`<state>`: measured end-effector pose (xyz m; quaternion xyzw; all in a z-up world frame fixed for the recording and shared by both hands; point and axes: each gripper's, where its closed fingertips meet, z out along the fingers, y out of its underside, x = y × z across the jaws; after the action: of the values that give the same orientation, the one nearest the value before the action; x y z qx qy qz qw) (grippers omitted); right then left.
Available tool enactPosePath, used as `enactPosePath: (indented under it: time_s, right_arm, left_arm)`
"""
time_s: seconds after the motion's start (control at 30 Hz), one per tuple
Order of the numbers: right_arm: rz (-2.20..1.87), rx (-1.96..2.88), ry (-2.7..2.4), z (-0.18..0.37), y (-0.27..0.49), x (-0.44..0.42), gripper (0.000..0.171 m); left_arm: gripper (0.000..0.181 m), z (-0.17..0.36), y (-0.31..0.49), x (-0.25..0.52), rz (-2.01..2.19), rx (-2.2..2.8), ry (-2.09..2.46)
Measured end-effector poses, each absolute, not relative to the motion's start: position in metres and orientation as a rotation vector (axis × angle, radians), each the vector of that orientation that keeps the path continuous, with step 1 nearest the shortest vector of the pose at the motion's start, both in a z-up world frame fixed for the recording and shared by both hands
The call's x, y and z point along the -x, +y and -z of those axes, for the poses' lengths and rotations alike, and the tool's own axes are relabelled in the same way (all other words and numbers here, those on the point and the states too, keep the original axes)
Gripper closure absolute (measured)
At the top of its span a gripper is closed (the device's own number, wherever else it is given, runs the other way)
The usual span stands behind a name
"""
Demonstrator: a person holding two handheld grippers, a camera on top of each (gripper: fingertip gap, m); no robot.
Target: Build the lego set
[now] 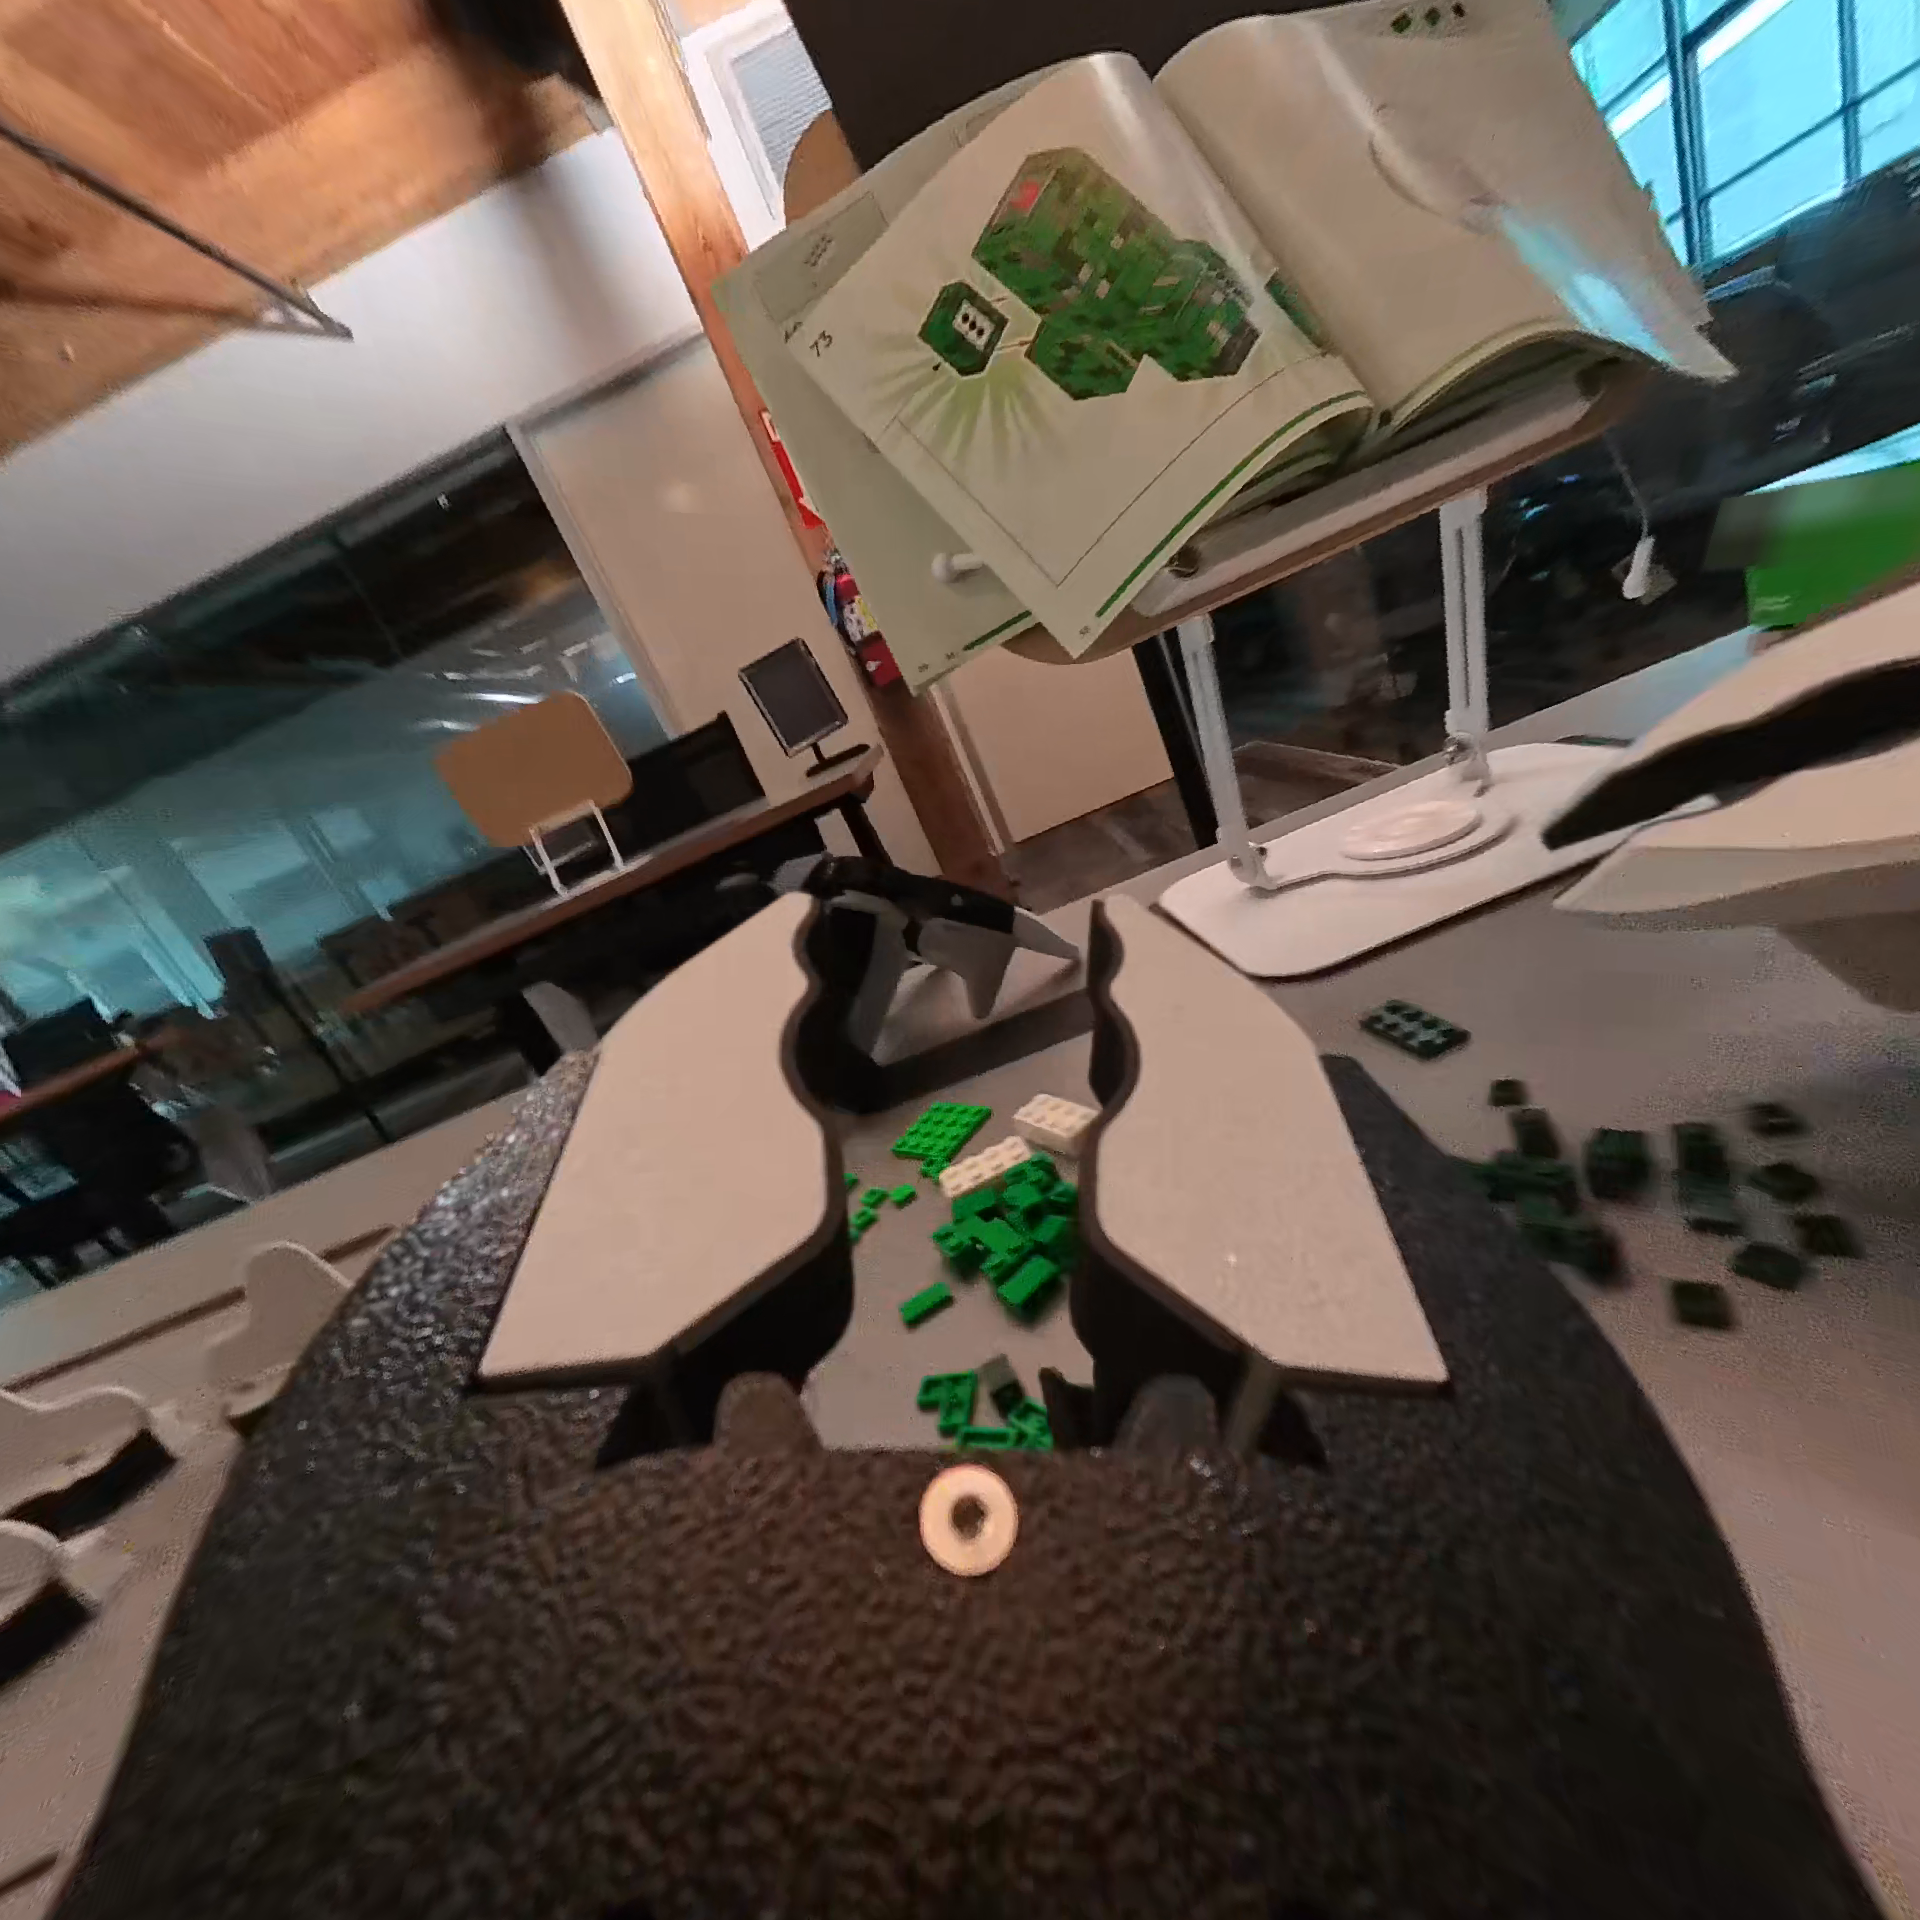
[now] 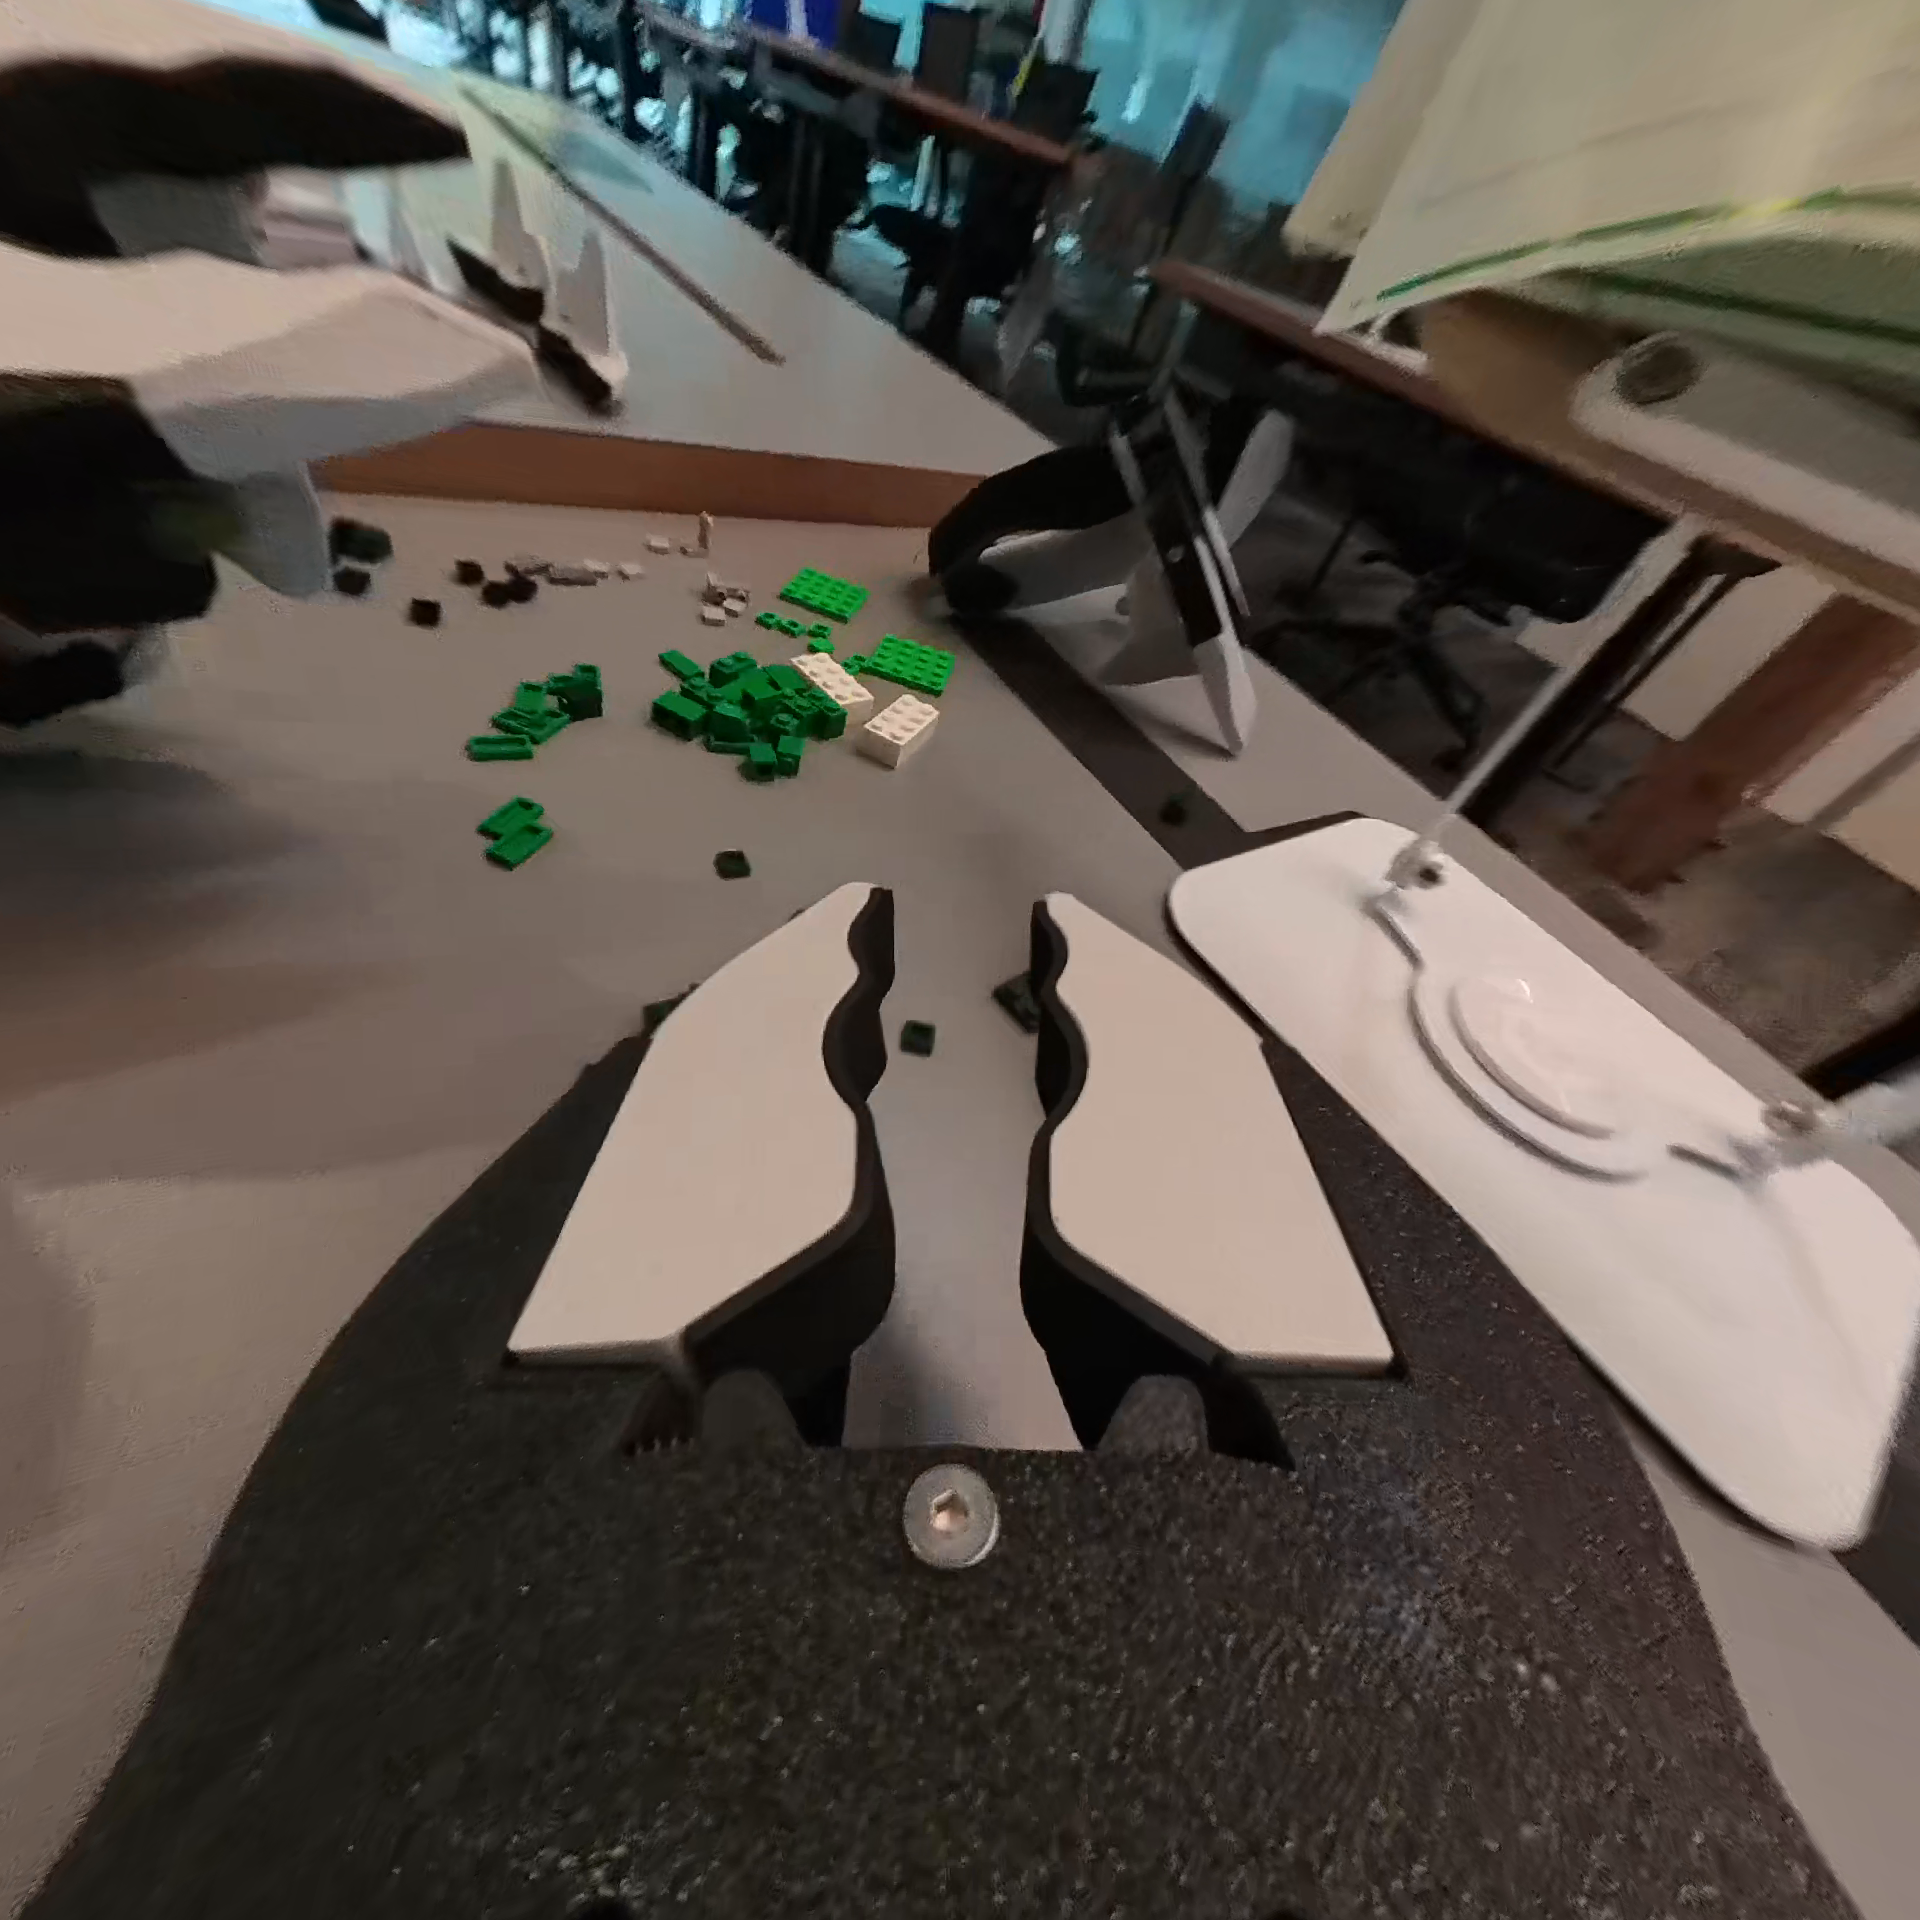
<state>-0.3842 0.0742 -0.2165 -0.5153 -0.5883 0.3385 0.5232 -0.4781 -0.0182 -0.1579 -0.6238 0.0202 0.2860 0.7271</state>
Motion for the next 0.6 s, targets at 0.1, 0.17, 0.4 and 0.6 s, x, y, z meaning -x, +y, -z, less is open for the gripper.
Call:
enactPosePath:
  time_s: [0.1, 0.17, 0.4, 0.6]
  right_arm:
    - [-0.963, 1.296, -1.570, 0.229, 0.077, 0.404, 0.137]
    - [-1.005, 1.370, -1.569, 0.233, 0.089, 0.412, 0.132]
    - [-1.014, 1.386, -1.622, 0.239, 0.098, 0.429, 0.130]
    - [-1.076, 1.343, -1.561, 0.229, 0.098, 0.425, 0.131]
  left_arm:
    - [0.135, 0.157, -0.020, 0.497, -0.713, 1.376, 0.059]
    - [0.136, 0.158, -0.022, 0.512, -0.698, 1.383, -0.003]
    - [0.161, 0.162, -0.028, 0.530, -0.592, 1.388, -0.120]
    - [0.164, 0.165, -0.025, 0.522, -0.596, 1.408, -0.076]
